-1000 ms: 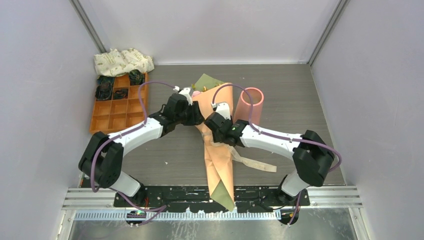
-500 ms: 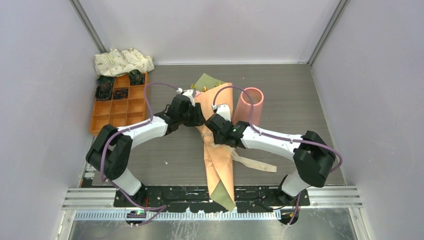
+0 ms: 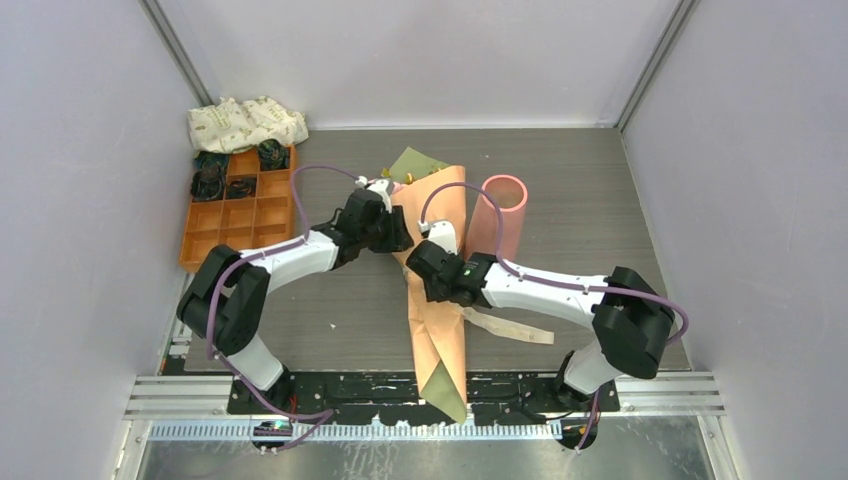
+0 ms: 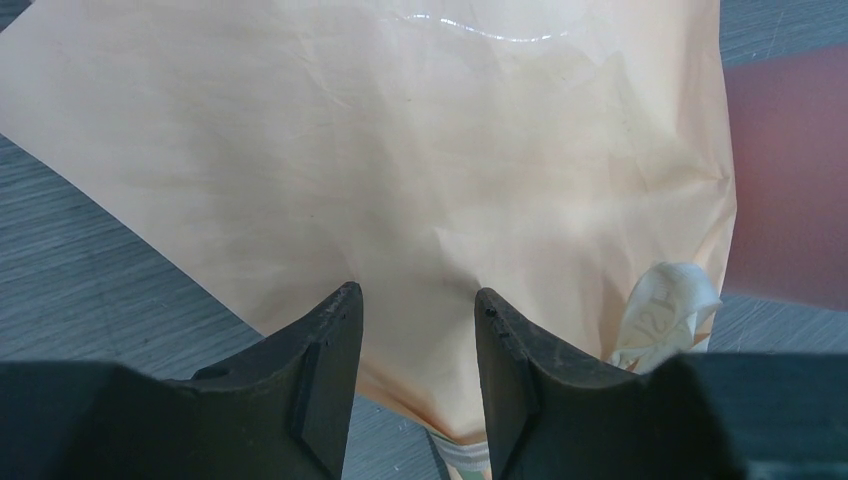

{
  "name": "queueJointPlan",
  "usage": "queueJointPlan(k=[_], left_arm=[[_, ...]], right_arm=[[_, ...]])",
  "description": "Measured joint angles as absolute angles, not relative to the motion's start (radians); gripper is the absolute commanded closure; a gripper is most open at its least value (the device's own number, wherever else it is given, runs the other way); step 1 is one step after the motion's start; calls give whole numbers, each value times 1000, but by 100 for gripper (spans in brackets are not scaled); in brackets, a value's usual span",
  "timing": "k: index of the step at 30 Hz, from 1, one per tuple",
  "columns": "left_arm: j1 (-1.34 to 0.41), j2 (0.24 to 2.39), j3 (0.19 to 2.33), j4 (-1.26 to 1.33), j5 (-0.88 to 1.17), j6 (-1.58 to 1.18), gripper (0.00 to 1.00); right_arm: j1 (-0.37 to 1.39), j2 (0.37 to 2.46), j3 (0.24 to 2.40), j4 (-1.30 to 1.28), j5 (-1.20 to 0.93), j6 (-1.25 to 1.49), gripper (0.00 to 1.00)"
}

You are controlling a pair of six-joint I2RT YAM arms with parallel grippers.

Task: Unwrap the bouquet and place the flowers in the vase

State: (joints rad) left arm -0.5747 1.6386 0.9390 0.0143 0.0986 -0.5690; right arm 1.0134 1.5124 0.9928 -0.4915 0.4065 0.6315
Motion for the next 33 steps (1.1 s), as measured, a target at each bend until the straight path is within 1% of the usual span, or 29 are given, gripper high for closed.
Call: queueJointPlan(k=[4,8,10,18,28,33], left_arm=[[-575,1652,951,19,99,-569,54],[-575,1668,963,20,100,-569,54],[-575,1675,965,25,101,-569,54],[-575,1748,1004,55,107,-574,54],[-575,1872,1063,121,126,-595,54],[-575,1913,1073,167,129,-604,55]], right_arm=[[1013,1533,997,-510,427,631,72],[1012,1545,1012,-530,454,628,93],[1012,1545,1019,-540,472,627,99],[1016,1522,1056,-600,506,627,99],[1131,1324,1203,-744,558,631,99],[1164,1267,1263,-802,588,631,99]])
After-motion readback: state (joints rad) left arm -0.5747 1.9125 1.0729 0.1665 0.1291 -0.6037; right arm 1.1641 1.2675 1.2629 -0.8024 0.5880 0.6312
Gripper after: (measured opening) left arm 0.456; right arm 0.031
